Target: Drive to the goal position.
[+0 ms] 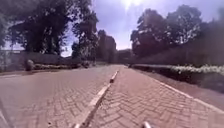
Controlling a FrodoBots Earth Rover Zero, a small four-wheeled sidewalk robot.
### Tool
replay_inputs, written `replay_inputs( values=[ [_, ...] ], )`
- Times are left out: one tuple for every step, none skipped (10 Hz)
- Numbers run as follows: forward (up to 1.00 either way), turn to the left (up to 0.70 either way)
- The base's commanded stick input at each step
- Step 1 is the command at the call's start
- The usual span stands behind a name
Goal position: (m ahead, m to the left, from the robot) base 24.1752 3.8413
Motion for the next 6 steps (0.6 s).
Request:
replay_inputs(
  values=[
    [0.70, -0.35],
    [0.70, -0.35],
    [0.70, -0.35],
    [0.70, -0.35],
    [0.70, -0.35],
    [0.70, -0.25]
  ],
)
